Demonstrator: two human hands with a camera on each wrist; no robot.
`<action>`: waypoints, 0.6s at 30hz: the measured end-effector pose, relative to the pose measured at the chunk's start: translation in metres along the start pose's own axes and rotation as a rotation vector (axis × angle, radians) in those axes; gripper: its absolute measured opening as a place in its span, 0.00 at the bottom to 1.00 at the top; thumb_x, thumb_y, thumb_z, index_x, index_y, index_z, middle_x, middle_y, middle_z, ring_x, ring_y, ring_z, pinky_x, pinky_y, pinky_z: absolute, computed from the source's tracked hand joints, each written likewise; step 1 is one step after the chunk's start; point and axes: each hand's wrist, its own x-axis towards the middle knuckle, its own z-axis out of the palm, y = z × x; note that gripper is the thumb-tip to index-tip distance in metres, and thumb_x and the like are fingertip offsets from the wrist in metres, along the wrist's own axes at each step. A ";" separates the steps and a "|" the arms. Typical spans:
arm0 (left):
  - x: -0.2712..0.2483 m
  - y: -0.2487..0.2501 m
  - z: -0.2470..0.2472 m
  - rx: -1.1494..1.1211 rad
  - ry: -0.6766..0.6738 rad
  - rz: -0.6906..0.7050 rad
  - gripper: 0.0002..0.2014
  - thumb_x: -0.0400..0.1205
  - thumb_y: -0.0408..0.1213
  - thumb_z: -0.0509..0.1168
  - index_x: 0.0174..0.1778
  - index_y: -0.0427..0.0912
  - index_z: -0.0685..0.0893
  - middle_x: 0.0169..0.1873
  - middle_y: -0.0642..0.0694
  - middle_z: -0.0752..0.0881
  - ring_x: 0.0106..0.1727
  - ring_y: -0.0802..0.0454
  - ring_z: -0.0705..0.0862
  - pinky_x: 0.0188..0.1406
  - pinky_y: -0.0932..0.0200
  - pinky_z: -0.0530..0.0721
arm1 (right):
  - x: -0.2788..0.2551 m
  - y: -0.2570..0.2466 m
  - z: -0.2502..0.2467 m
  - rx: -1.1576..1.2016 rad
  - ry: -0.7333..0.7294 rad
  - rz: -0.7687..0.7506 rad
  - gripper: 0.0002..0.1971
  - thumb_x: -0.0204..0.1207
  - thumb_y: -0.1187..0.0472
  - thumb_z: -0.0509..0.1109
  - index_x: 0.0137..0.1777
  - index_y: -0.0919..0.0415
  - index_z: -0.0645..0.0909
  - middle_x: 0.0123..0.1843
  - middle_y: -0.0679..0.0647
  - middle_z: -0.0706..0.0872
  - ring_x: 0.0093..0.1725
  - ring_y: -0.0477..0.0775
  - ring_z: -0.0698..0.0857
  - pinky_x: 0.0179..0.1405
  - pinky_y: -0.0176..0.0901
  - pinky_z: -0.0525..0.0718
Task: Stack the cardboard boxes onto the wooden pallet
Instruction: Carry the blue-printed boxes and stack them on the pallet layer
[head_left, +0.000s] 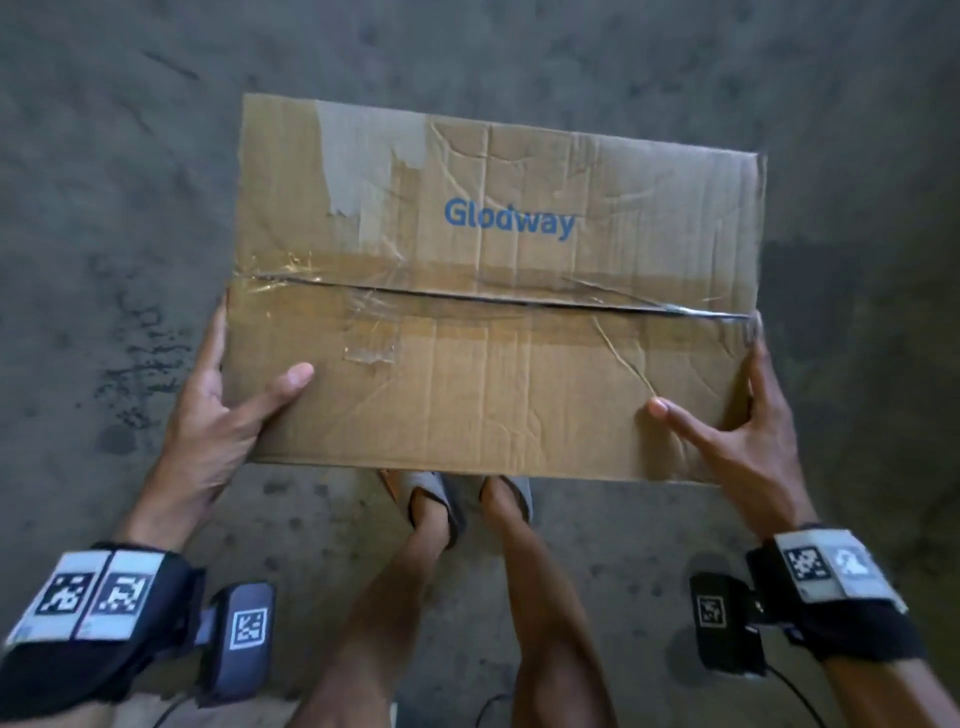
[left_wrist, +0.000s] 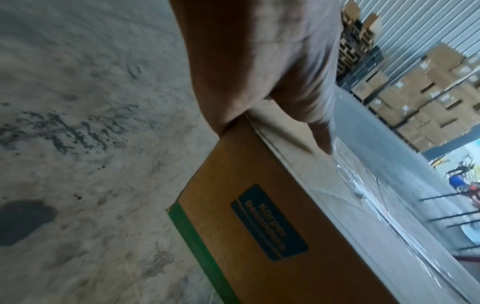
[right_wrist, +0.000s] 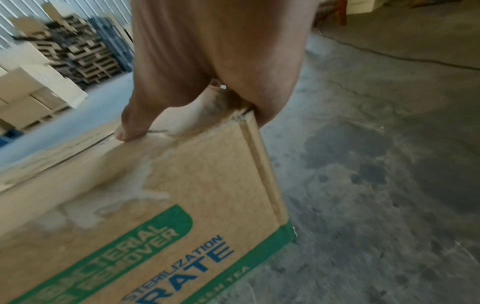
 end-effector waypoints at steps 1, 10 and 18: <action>-0.022 0.019 -0.011 -0.030 0.015 0.010 0.36 0.73 0.39 0.75 0.75 0.69 0.72 0.67 0.62 0.85 0.69 0.59 0.83 0.63 0.60 0.85 | -0.019 -0.022 -0.014 0.005 -0.004 -0.012 0.61 0.59 0.47 0.85 0.88 0.37 0.51 0.86 0.40 0.64 0.81 0.39 0.68 0.75 0.32 0.69; -0.230 0.187 -0.108 -0.150 0.060 0.087 0.46 0.71 0.33 0.77 0.78 0.77 0.66 0.73 0.57 0.81 0.72 0.52 0.82 0.76 0.40 0.76 | -0.177 -0.234 -0.128 0.069 -0.077 -0.145 0.66 0.50 0.36 0.87 0.86 0.29 0.50 0.83 0.39 0.64 0.79 0.45 0.69 0.73 0.46 0.75; -0.354 0.249 -0.190 -0.190 0.175 0.200 0.51 0.61 0.50 0.87 0.77 0.79 0.67 0.70 0.59 0.83 0.69 0.54 0.84 0.74 0.47 0.78 | -0.266 -0.356 -0.153 0.035 -0.099 -0.302 0.66 0.51 0.36 0.89 0.87 0.31 0.52 0.83 0.39 0.66 0.80 0.47 0.69 0.78 0.54 0.74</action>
